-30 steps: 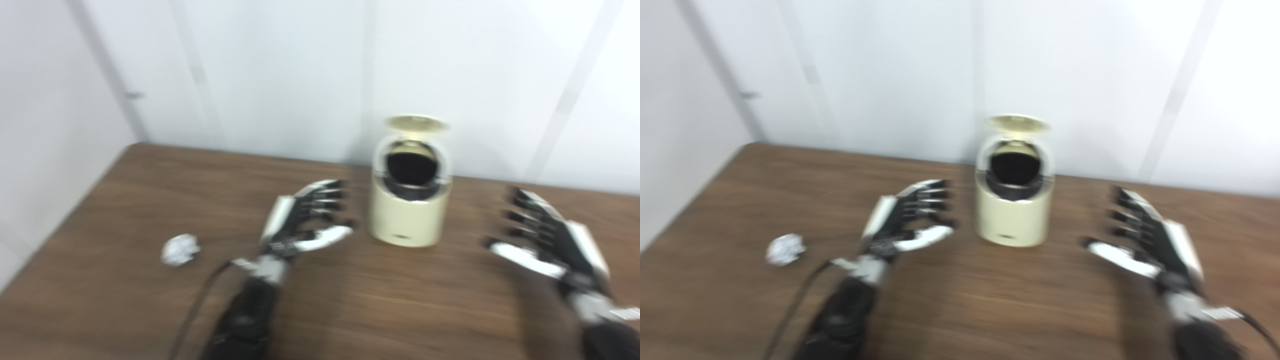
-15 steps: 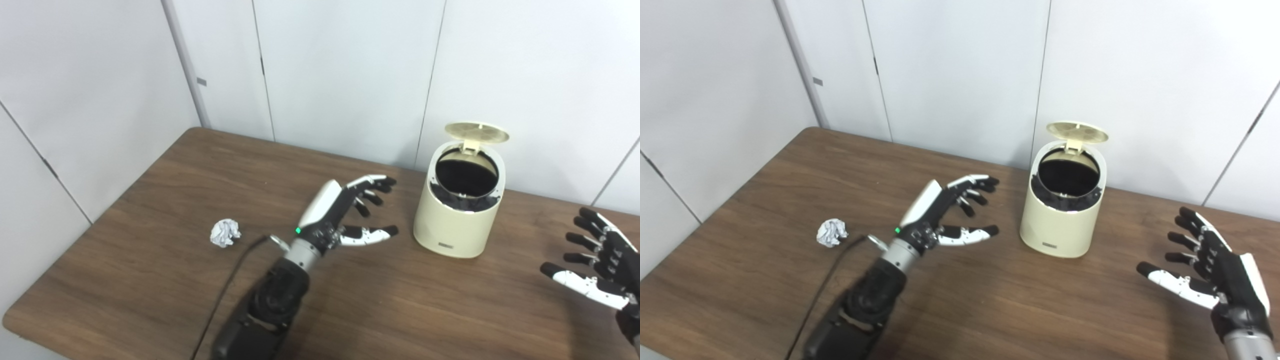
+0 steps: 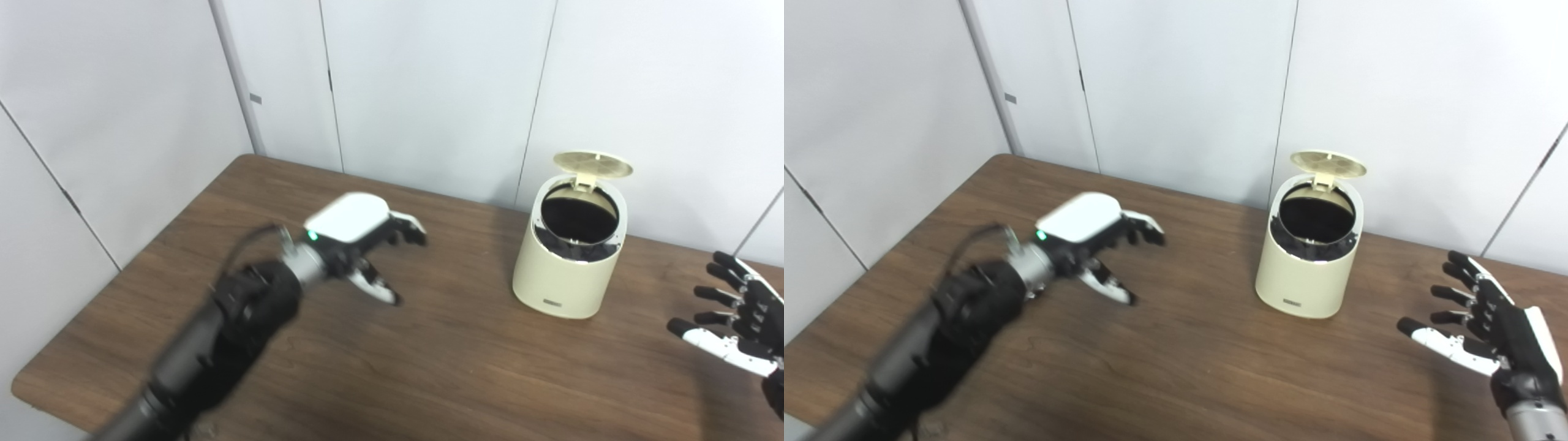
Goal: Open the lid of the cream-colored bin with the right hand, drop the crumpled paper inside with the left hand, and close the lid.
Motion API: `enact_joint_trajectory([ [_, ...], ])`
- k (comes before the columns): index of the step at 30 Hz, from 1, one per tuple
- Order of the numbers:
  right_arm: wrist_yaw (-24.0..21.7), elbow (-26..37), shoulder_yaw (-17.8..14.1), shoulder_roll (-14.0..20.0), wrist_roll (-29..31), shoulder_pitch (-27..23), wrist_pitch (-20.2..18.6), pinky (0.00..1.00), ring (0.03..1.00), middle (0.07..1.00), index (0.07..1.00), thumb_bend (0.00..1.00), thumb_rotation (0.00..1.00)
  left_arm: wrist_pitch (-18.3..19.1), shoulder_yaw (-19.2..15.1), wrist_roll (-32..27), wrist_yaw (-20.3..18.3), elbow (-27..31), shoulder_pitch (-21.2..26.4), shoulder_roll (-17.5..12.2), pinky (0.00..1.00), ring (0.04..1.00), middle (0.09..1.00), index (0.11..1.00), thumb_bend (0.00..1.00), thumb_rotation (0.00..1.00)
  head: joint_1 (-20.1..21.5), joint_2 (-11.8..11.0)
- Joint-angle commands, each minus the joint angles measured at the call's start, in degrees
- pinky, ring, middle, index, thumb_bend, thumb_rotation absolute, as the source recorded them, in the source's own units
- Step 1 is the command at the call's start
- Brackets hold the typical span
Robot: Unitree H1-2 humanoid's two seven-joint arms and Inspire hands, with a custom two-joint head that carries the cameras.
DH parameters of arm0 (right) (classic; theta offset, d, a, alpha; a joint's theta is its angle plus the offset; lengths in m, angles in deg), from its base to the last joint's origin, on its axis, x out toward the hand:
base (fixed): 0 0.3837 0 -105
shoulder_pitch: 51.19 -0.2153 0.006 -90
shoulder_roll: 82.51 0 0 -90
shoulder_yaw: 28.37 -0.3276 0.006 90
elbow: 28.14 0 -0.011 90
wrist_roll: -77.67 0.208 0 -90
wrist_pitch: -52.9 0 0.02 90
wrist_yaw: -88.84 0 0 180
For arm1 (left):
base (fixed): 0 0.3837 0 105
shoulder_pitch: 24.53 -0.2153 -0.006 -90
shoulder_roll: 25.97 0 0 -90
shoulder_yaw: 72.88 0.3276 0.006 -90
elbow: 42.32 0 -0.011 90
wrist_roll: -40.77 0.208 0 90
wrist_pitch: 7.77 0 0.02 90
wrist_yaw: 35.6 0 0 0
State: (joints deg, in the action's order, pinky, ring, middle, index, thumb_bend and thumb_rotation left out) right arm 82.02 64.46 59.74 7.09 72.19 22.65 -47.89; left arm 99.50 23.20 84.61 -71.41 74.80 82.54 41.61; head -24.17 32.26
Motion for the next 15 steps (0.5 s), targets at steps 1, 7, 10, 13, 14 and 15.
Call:
enact_joint_trajectory([
  [1, -0.18, 2.33, -0.2, 0.77, 0.47, -2.61, 1.4, 0.57, 0.758, 0.867, 0.865, 0.67, 0.23, 3.16, -0.47, 2.83, -4.84, 2.66, 3.37, -2.95, 0.54, 0.683, 0.751, 0.744, 0.88, 0.06, 0.0, 0.05],
  [7, -0.23, 1.93, -0.35, 0.65, 1.25, -3.14, 1.74, 0.57, 0.75, 0.86, 0.856, 0.69, 0.24, 2.08, -3.32, 1.06, -4.76, 1.28, 2.19, -6.49, 0.52, 0.687, 0.753, 0.749, 0.91, 0.05, 0.09, 0.1],
  [10, -0.04, 1.62, -0.23, 0.66, 1.0, -3.38, 2.39, 0.55, 0.746, 0.857, 0.853, 0.68, 0.24, 2.29, -4.93, 1.23, -4.41, 0.84, 0.73, -6.7, 0.52, 0.694, 0.767, 0.763, 0.91, 0.06, 0.42, 0.28],
  [13, -0.01, 1.58, -0.23, 0.69, 0.96, -3.4, 2.29, 0.55, 0.746, 0.859, 0.855, 0.69, 0.24, 1.93, -6.34, 1.32, -3.74, 0.0, -0.7, -6.82, 0.47, 0.656, 0.753, 0.775, 0.9, 0.06, 0.77, 0.38],
  [14, 0.03, 1.61, -0.23, 0.69, 0.91, -3.35, 2.3, 0.55, 0.742, 0.857, 0.853, 0.69, 0.24, 1.51, -6.7, 1.29, -3.43, -0.44, -1.16, -7.03, 0.5, 0.681, 0.76, 0.778, 0.9, 0.07, 0.95, 0.42],
  [15, 0.08, 1.74, -0.23, 0.67, 0.85, -3.28, 2.22, 0.55, 0.743, 0.857, 0.853, 0.69, 0.24, 1.12, -7.04, 1.21, -3.17, -0.88, -1.62, -7.29, 0.52, 0.707, 0.769, 0.781, 0.9, 0.07, 0.96, 0.4],
])
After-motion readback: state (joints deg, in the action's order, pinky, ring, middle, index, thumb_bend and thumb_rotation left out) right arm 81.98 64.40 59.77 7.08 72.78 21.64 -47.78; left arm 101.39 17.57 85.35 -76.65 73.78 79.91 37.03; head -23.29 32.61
